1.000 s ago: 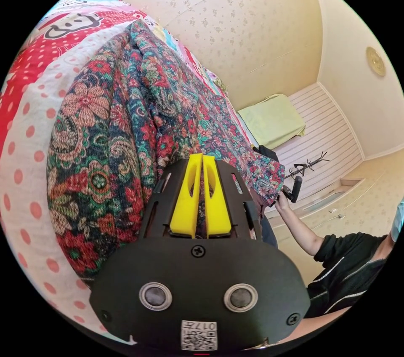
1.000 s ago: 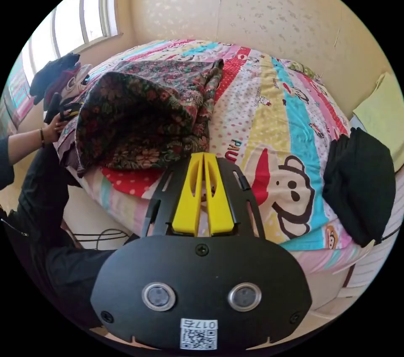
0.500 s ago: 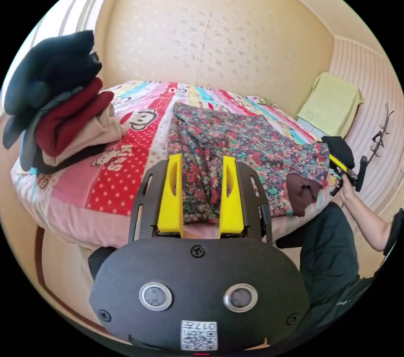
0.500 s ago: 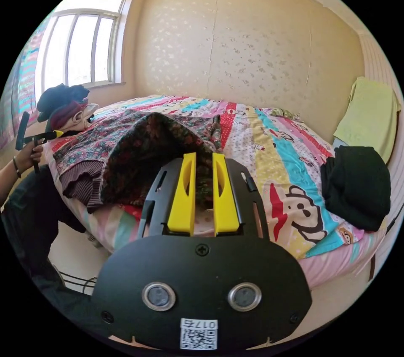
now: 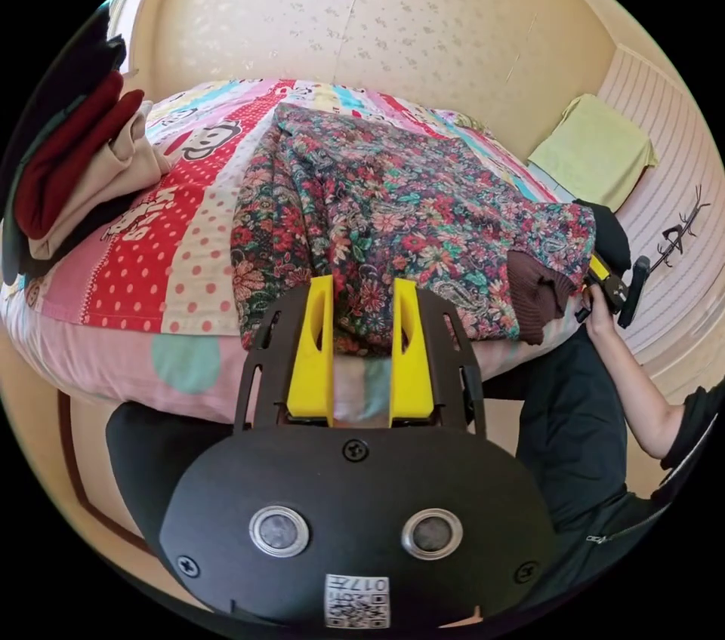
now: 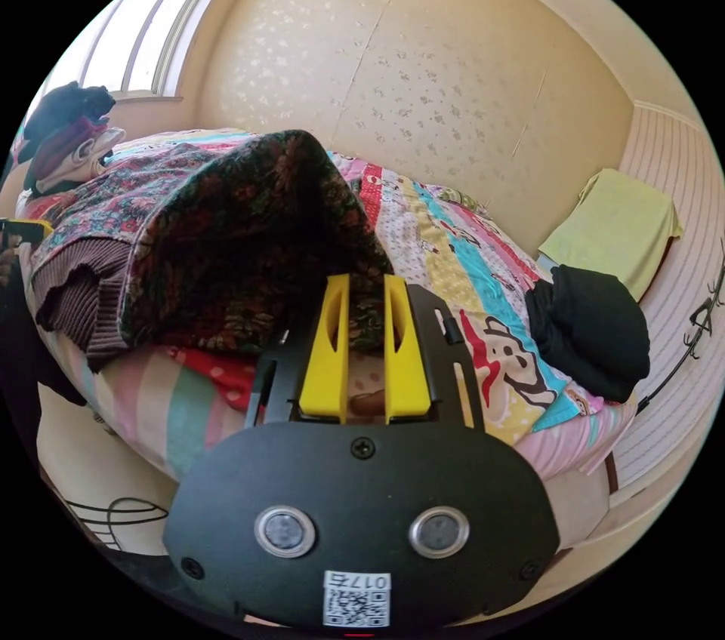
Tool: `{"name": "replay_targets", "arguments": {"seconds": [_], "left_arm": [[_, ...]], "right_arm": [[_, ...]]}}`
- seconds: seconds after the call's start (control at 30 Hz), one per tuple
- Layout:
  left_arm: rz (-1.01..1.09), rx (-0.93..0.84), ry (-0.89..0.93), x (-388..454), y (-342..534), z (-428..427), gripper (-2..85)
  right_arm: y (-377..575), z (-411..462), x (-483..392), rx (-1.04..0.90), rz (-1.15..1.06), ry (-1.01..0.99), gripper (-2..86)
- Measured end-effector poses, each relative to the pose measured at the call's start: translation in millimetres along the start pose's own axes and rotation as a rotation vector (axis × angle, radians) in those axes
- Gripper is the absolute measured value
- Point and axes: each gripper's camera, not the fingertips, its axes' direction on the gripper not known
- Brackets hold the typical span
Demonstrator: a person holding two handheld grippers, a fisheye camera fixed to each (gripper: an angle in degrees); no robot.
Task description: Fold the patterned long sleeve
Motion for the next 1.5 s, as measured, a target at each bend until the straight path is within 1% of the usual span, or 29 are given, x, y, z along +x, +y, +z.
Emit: {"name": "replay_targets", "arguments": {"seconds": [0.03, 0.1, 0.17, 0.27, 0.33, 0.43, 0.5, 0.53, 0.57, 0.63, 0.7, 0.73, 0.8, 0.87, 0.93, 1.0, 1.07, 1.1, 1.13, 1.17, 1.2, 1.23, 1.3, 1.33, 1.4, 1.5], "left_arm": [[-0.023, -0.024, 0.002, -1.6, -0.2, 2.8, 6.9], [-0.050, -0.043, 0.051, -6.0, -3.6, 1.4, 4.0], [-0.086, -0.049, 0.094, -9.6, -10.7, -9.7, 2.8], [-0.010, 0.030, 0.106, 3.2, -27.1, -50.8, 1.8], [0.077, 0.046, -0.035, 22.6, -36.8, -77.4, 1.4], [0.078, -0.008, -0.186, 28.1, -33.1, -73.3, 1.5], [0.062, -0.087, -0.237, 17.4, -20.4, -44.7, 2.0], [0.037, -0.153, -0.229, 7.3, -8.9, -22.1, 2.4], [0.017, -0.167, -0.206, 2.4, -2.7, -13.6, 2.8], [-0.076, -0.024, -0.075, -10.9, 19.9, -17.9, 4.1], [-0.110, 0.025, 0.024, -21.0, 23.9, -29.3, 5.1], [-0.121, 0.016, 0.061, -27.6, 21.4, -36.5, 5.7], [-0.129, 0.025, 0.075, -31.5, 16.3, -52.6, 6.7], [-0.084, 0.140, 0.069, -23.9, 16.0, -75.2, 7.4], [0.012, 0.310, 0.077, -5.2, 19.2, -93.0, 8.0], [0.077, 0.355, 0.080, 6.6, 19.6, -84.9, 8.7], [0.095, 0.293, 0.072, 11.9, 16.8, -56.7, 9.5], [0.092, 0.198, 0.052, 12.6, 15.8, -28.2, 9.8], [0.073, 0.063, 0.018, 11.1, 17.6, 7.0, 9.9], [0.065, -0.003, -0.004, 10.1, 20.2, 24.9, 10.0], [0.071, 0.061, -0.034, 10.7, 34.3, 39.1, 10.1], [0.050, 0.178, -0.050, 11.1, 51.3, 39.0, 9.7], [0.045, 0.234, -0.082, 17.3, 63.6, 41.0, 9.3], [0.091, 0.229, -0.139, 26.0, 64.9, 42.7, 9.3], [0.138, 0.216, -0.181, 31.7, 65.4, 44.6, 9.5], [0.093, 0.244, -0.102, 17.1, 71.0, 43.7, 9.6]], "right_arm": [[0.4, 2.7, 2.0, -0.002, 0.008, -0.005, 7.3], [1.2, 6.2, 5.2, -0.003, 0.021, -0.013, 7.1], [3.1, 9.0, 9.0, 0.007, 0.033, -0.023, 6.9], [5.7, 11.7, 11.6, 0.024, 0.040, -0.024, 6.3], [6.2, 14.2, 12.6, 0.027, 0.040, -0.022, 5.5], [5.8, 20.0, 15.4, 0.021, 0.047, -0.019, 4.4], [5.1, 23.7, 16.7, 0.016, 0.047, -0.017, 4.1], [4.5, 26.2, 17.4, 0.012, 0.046, -0.015, 4.0], [4.0, 28.6, 18.0, 0.008, 0.046, -0.011, 4.0], [3.8, 31.0, 19.2, 0.009, 0.046, -0.008, 4.0], [4.2, 32.2, 21.6, 0.019, 0.049, -0.009, 4.3], [4.7, 32.6, 24.3, 0.027, 0.054, -0.017, 4.6], [5.2, 33.4, 29.6, 0.038, 0.064, -0.036, 5.4], [4.9, 35.9, 38.0, 0.044, 0.080, -0.069, 6.4], [3.8, 38.8, 41.9, 0.041, 0.083, -0.085, 7.0], [2.0, 42.0, 43.5, 0.034, 0.084, -0.079, 8.1], [-0.9, 46.7, 43.8, 0.013, 0.064, -0.090, 10.2], [-1.6, 47.8, 43.6, 0.006, 0.056, -0.096, 10.7], [-2.7, 50.0, 43.1, -0.005, 0.050, -0.090, 11.4], [-3.7, 51.8, 42.3, -0.013, 0.048, -0.072, 11.8], [-4.2, 52.5, 41.7, -0.015, 0.045, -0.064, 11.8], [-5.3, 53.5, 40.6, -0.017, 0.038, -0.047, 11.8], [-7.1, 53.2, 40.9, -0.007, 0.039, -0.020, 11.2], [-8.9, 52.8, 41.7, 0.006, 0.037, 0.006, 10.1], [-12.6, 54.9, 41.5, 0.011, 0.009, 0.036, 8.8], [-22.6, 69.5, 45.9, -0.065, 0.006, 0.067, 8.2]]}}
